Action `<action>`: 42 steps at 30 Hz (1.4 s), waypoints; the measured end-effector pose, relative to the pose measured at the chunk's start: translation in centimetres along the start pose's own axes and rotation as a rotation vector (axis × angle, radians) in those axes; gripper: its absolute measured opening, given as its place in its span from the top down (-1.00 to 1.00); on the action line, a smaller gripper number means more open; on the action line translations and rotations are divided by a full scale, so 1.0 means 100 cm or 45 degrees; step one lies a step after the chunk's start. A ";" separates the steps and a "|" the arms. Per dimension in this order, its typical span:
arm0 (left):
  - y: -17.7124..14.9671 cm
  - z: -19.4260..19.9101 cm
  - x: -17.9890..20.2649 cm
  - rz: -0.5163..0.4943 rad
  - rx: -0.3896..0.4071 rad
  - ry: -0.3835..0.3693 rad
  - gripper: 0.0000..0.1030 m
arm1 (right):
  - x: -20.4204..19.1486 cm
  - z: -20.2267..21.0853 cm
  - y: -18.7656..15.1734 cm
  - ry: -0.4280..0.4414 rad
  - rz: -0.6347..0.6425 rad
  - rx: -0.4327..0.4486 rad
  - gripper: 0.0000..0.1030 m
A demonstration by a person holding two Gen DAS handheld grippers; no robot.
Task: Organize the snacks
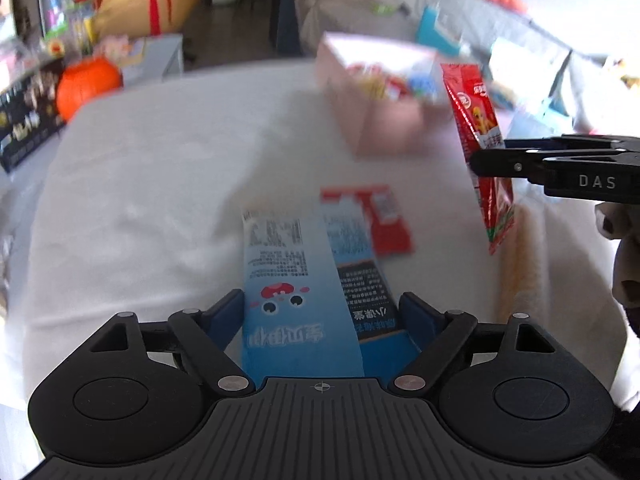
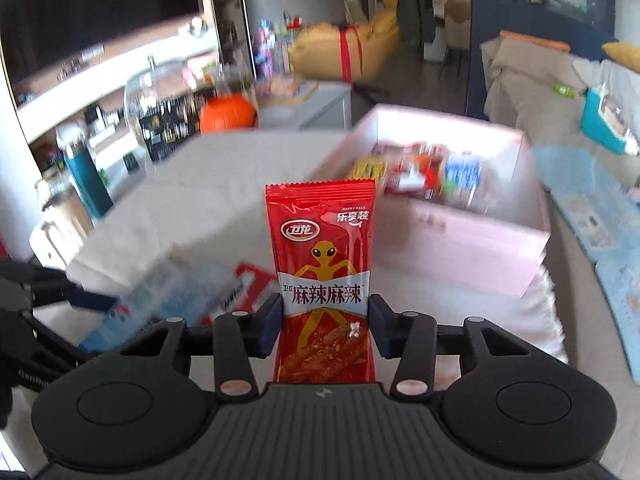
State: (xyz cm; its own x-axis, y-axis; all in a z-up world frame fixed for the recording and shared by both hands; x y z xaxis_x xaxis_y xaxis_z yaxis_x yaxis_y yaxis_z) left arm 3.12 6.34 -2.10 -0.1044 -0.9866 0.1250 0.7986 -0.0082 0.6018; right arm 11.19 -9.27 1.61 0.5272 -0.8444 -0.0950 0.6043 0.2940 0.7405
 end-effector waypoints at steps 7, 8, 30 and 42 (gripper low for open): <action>0.043 0.033 0.006 -0.009 0.193 -0.016 0.76 | 0.013 0.038 0.033 0.007 -0.033 0.163 0.12; 0.043 0.030 0.005 -0.009 0.173 -0.004 0.75 | 0.015 0.041 0.035 -0.001 -0.035 0.176 0.12; 0.002 -0.032 0.089 -0.405 -0.075 -0.101 0.46 | 0.042 -0.028 -0.031 -0.078 -0.101 -0.106 0.04; -0.010 -0.016 0.069 -0.399 -0.081 -0.097 0.44 | 0.000 -0.050 -0.031 0.048 -0.081 -0.156 -0.01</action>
Point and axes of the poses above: each gripper's, at about its wrist camera, not at the fingertips, and z roughly against the way its jaws point, x to its right, y to its top, the point moved 10 cm from there along -z, roughly the way its jaws point, and after that the axes turned 2 degrees about -x, right-handed, at the moved point
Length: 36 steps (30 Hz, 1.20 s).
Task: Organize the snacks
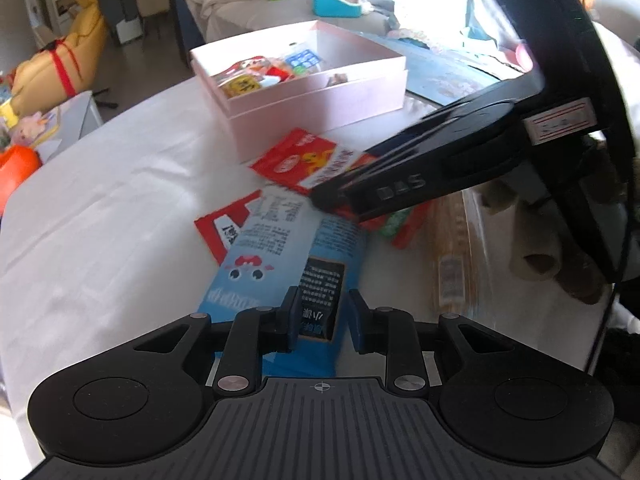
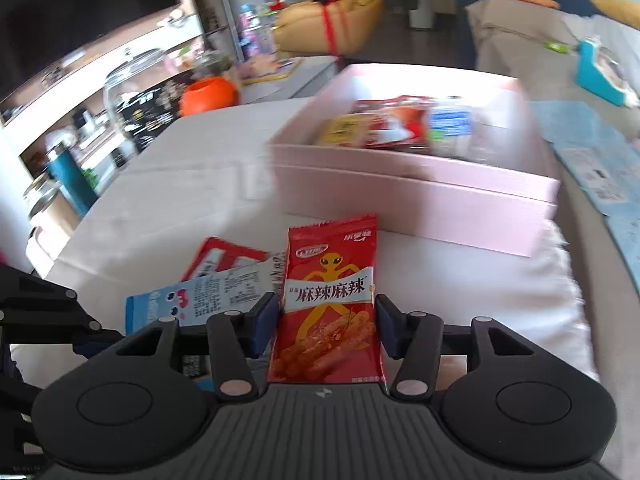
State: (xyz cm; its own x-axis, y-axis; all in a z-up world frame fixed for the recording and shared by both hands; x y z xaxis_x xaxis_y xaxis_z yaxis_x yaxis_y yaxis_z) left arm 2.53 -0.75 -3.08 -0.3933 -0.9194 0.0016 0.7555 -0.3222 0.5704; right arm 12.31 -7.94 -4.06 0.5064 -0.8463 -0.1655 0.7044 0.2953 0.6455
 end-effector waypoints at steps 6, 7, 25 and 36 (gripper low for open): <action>-0.006 0.015 -0.006 0.001 0.015 -0.010 0.44 | -0.046 -0.014 0.011 0.126 0.087 -0.025 0.00; -0.005 0.014 -0.006 -0.001 0.017 -0.004 0.44 | -0.047 -0.014 0.013 0.104 0.111 -0.017 0.00; 0.010 -0.003 -0.007 -0.067 0.042 0.119 -0.10 | 0.049 0.008 -0.014 -0.103 -0.102 -0.003 -0.20; 0.019 -0.023 -0.058 0.119 0.036 0.178 -0.27 | 0.036 0.004 -0.015 -0.118 -0.040 0.007 -0.46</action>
Point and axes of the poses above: each gripper's, at about its wrist camera, not at the fingertips, and z roughly against the way its jaws point, x to its right, y to its top, the point moved 10 cm from there along -z, roughly the way its jaws point, and after that the axes turned 2 degrees about -x, right-handed, at the moved point
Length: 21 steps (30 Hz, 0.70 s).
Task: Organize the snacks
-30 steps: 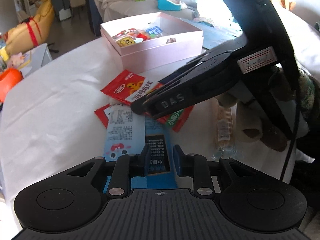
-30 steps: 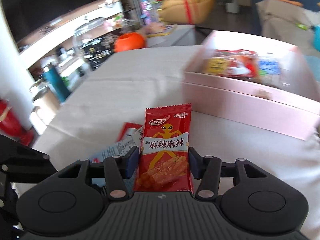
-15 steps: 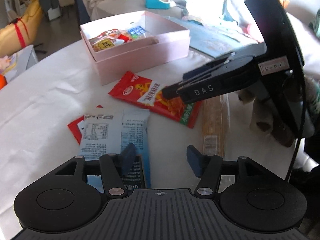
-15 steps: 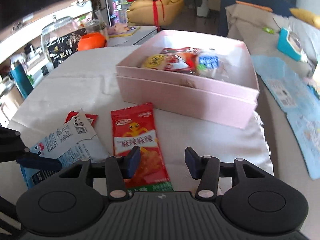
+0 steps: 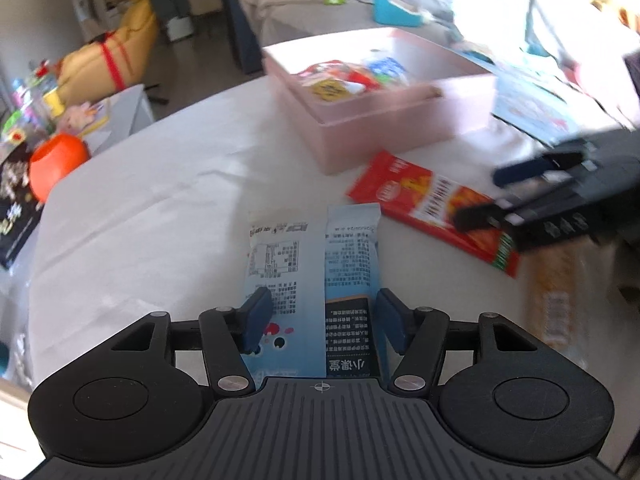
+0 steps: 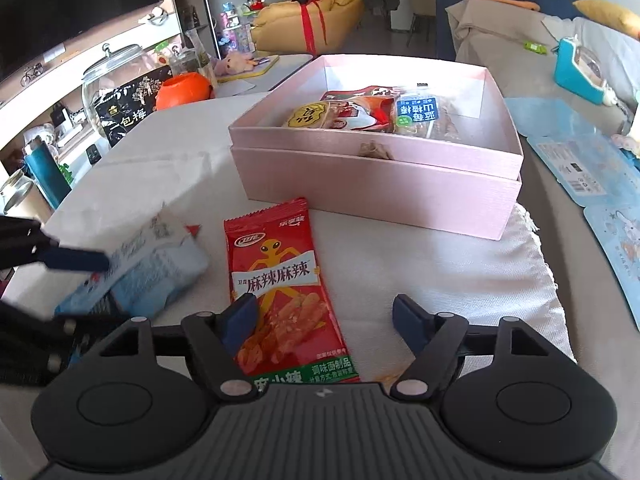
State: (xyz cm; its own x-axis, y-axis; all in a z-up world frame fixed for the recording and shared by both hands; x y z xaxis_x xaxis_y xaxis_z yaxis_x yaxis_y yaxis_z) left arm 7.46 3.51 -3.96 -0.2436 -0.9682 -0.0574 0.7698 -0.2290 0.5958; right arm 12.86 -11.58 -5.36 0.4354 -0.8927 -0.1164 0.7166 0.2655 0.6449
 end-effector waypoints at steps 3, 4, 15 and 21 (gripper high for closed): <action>0.003 -0.002 -0.016 0.095 0.014 -0.026 -0.28 | 0.000 0.001 -0.001 0.003 0.003 0.005 -0.46; 0.003 -0.002 -0.020 0.124 0.016 -0.028 -0.28 | 0.000 0.001 -0.001 0.001 0.003 0.007 -0.47; 0.005 0.002 -0.015 0.120 0.037 -0.178 -0.60 | -0.007 -0.002 -0.005 -0.019 0.042 0.023 -0.68; 0.002 -0.005 -0.036 0.123 0.006 -0.015 -0.61 | -0.014 -0.004 -0.009 -0.069 0.126 0.034 -0.74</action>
Point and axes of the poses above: each gripper's, at about its wrist camera, not at the fingertips, and z roughly against the way its jaws point, x to its right, y to its top, the point moved 10 cm from there along -z, roughly the way its jaws point, and after that the axes turned 2 degrees about -x, right-handed, at the moved point
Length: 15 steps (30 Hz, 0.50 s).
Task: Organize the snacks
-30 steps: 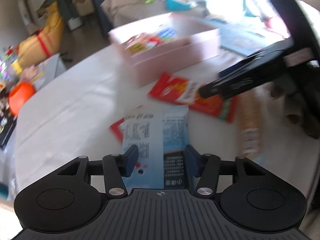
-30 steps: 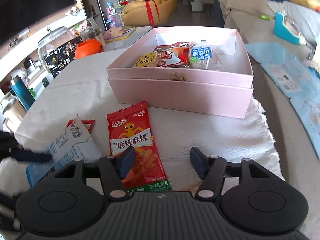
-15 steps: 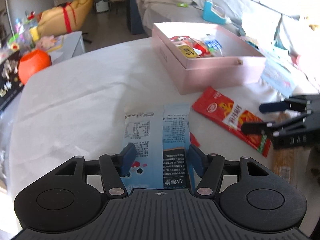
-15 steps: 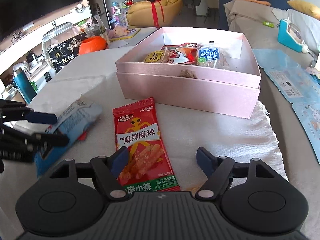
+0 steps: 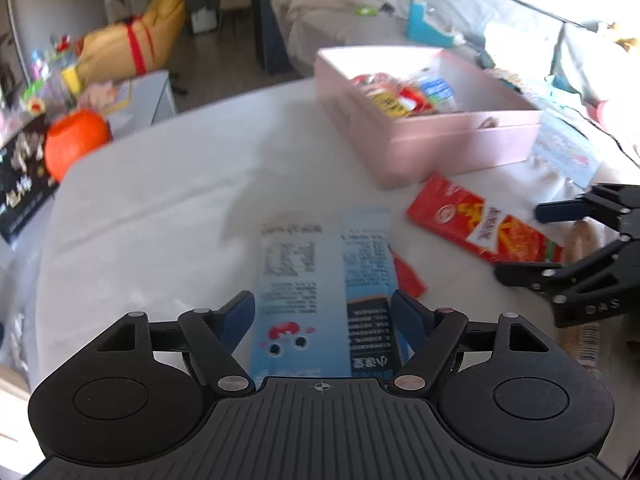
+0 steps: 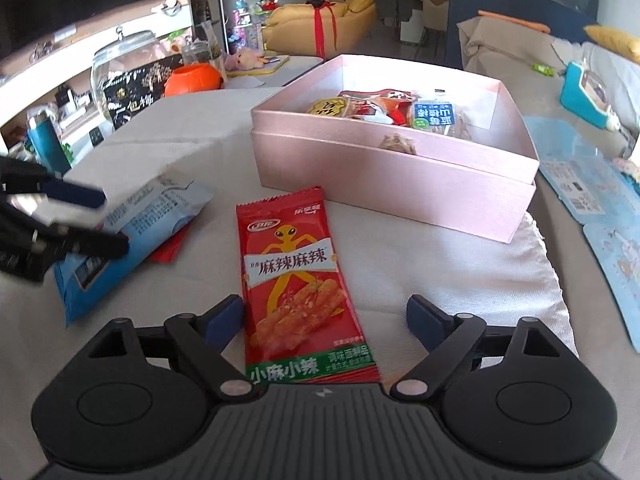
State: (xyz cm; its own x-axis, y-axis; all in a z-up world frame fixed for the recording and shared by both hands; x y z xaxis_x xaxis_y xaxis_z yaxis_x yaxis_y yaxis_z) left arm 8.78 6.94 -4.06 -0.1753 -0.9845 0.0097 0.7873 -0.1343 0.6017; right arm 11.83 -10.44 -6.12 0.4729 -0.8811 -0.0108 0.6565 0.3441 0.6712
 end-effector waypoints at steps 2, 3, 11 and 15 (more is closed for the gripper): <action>-0.001 -0.008 -0.002 0.025 -0.033 -0.026 -0.71 | 0.001 0.000 0.000 -0.001 -0.007 0.002 -0.74; -0.001 -0.012 -0.002 0.027 -0.043 -0.025 -0.74 | 0.001 0.000 0.000 0.001 -0.006 0.002 -0.74; 0.000 -0.013 -0.004 0.069 -0.048 -0.055 -0.74 | 0.001 0.001 0.004 0.015 0.003 -0.026 -0.63; 0.001 0.007 0.002 0.080 0.006 -0.081 -0.73 | -0.005 0.003 0.010 0.039 0.066 -0.033 -0.09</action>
State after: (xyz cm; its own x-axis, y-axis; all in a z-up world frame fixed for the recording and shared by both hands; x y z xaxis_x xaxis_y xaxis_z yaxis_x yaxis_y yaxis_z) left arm 8.41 6.77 -3.42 -0.1626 -0.9818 0.0982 0.7953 -0.0715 0.6020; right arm 12.05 -9.72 -5.16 0.5242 -0.8516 0.0002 0.6457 0.3976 0.6519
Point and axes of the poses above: each gripper's, at about its wrist camera, not at the fingertips, and z roughly against the way its jaws point, x to its right, y to its top, the point moved 10 cm from there along -z, roughly the way its jaws point, and after that the axes turned 2 degrees about -x, right-handed, at the moved point
